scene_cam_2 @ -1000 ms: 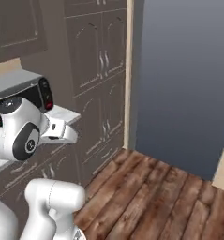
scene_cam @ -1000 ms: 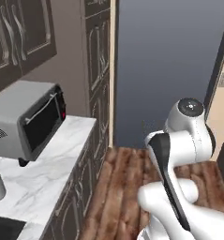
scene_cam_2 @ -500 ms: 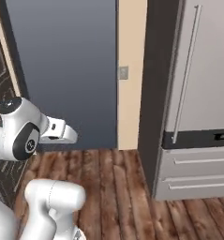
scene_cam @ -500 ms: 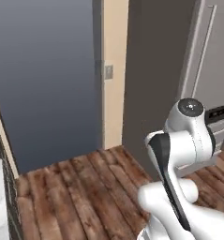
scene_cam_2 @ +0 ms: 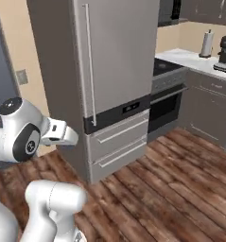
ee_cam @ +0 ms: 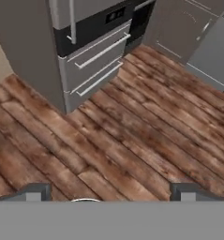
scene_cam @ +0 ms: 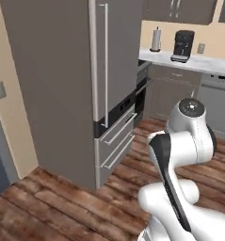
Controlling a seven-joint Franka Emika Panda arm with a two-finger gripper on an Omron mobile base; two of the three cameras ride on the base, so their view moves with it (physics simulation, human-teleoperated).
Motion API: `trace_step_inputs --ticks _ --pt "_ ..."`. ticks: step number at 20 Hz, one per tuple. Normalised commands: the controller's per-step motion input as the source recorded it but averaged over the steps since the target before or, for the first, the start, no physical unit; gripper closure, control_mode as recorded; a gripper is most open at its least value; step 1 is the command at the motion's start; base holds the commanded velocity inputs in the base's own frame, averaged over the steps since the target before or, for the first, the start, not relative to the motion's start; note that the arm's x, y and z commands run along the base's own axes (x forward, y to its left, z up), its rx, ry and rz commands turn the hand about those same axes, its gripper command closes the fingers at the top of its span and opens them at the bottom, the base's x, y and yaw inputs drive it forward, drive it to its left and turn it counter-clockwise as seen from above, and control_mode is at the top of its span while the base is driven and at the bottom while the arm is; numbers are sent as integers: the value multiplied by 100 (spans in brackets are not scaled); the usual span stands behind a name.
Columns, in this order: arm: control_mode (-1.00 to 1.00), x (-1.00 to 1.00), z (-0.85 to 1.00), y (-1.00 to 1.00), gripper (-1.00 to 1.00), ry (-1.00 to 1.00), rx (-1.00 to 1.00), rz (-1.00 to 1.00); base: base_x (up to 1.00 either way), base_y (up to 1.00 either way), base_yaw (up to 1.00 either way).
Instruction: Restock the sink supplies by placing the sponge and soap dispenser on the counter and next to the sink. Make sure the soap dispenser is upright.
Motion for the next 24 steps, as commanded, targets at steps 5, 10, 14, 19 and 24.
trace_step_inputs --ticks 5,10,14,19,24 --pt "100 0 0 0 -100 0 0 0 46 -21 -72" --pt "100 0 0 0 -100 0 0 0 79 -26 -55" --pt "100 0 0 0 -100 0 0 0 78 -36 -45" --pt "100 0 0 0 -100 0 0 0 94 -48 -35" --pt "100 0 0 0 -100 0 0 0 99 -81 -12"
